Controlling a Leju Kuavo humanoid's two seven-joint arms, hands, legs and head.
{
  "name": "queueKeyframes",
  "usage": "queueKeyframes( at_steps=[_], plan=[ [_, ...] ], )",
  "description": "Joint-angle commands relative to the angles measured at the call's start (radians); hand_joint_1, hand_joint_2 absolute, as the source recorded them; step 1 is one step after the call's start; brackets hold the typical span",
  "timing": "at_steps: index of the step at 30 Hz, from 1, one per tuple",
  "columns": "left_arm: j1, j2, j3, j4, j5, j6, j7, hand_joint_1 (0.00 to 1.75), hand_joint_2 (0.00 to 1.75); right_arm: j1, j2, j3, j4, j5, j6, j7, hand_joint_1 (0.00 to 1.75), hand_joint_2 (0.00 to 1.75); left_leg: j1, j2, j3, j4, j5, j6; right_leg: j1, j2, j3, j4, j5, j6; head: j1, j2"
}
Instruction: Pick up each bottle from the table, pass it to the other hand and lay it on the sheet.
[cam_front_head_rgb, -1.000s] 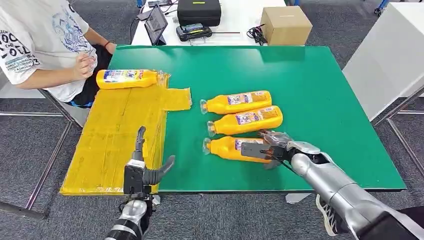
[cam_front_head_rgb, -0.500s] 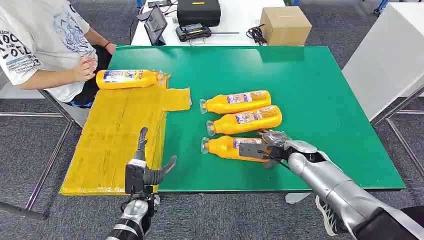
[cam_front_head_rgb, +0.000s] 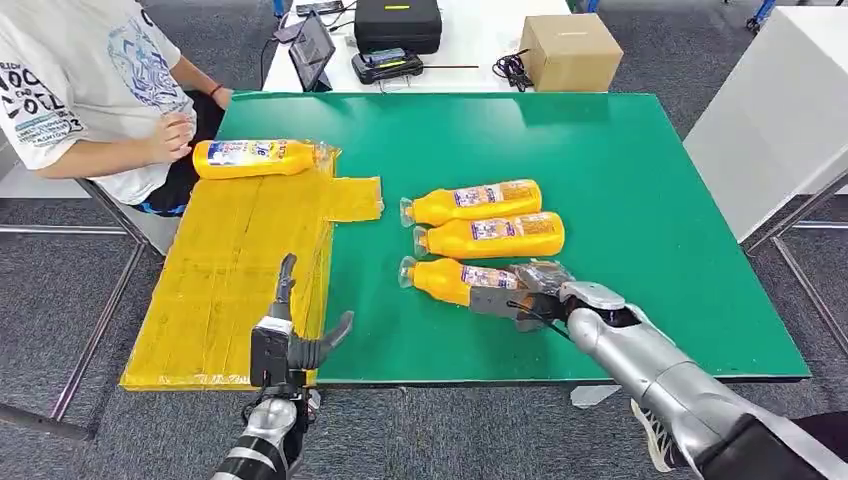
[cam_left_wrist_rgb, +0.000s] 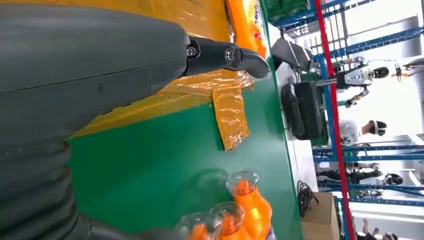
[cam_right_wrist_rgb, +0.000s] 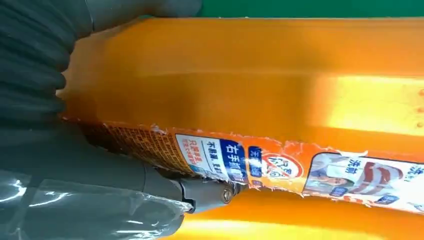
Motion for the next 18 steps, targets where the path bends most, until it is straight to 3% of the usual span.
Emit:
queueKeyframes(
  at_steps=[1,5,8,13,16,18],
  plan=[
    [-0.004,0.012,0.004,0.015,0.0,-0.002,-0.013,0.0,1.75,0.15,0.062,-0.146,-0.071,0.007,-0.122,-0.03,1.75,1.75,0.001,0.0,0.004,-0.002,-0.001,-0.002,0.001,0.0,0.004,-0.002,-0.001,-0.002,0.0,0.0],
    [0.0,0.013,0.005,0.006,-0.004,0.001,-0.015,0.0,1.75,0.179,0.054,-0.196,-0.121,-0.02,-0.133,-0.043,1.75,1.75,0.002,0.001,0.007,-0.002,-0.003,-0.002,0.002,0.0,0.007,-0.002,-0.002,-0.003,0.0,0.0],
    [0.017,0.02,0.011,-0.022,-0.011,0.018,-0.018,0.0,1.75,0.322,0.065,-0.361,-0.311,-0.07,-0.184,-0.124,1.75,1.75,0.002,-0.001,0.004,-0.002,-0.001,-0.002,0.002,-0.002,0.004,-0.001,-0.001,-0.002,0.0,0.0],
    [0.062,0.023,0.049,-0.101,-0.019,0.014,-0.012,0.0,1.75,0.533,0.217,-0.552,-0.564,-0.002,-0.295,-0.22,1.75,1.75,0.002,-0.002,0.002,-0.001,-0.003,-0.002,0.002,-0.001,0.003,-0.001,-0.003,-0.002,0.0,0.0],
    [0.07,0.023,0.05,-0.12,-0.023,0.015,-0.007,0.0,1.75,0.548,0.241,-0.569,-0.583,0.0,-0.311,-0.234,1.75,1.75,0.002,-0.002,0.0,-0.001,-0.003,-0.002,0.002,0.0,0.001,0.0,-0.002,-0.002,0.0,0.0],
    [0.076,0.019,0.049,-0.138,-0.025,0.002,0.0,0.0,1.75,0.571,0.302,-0.622,-0.604,0.0,-0.36,-0.332,1.75,1.75,0.002,-0.002,-0.001,-0.001,-0.002,-0.002,0.001,-0.001,0.0,0.0,-0.003,0.001,0.0,0.0]
  ],
)
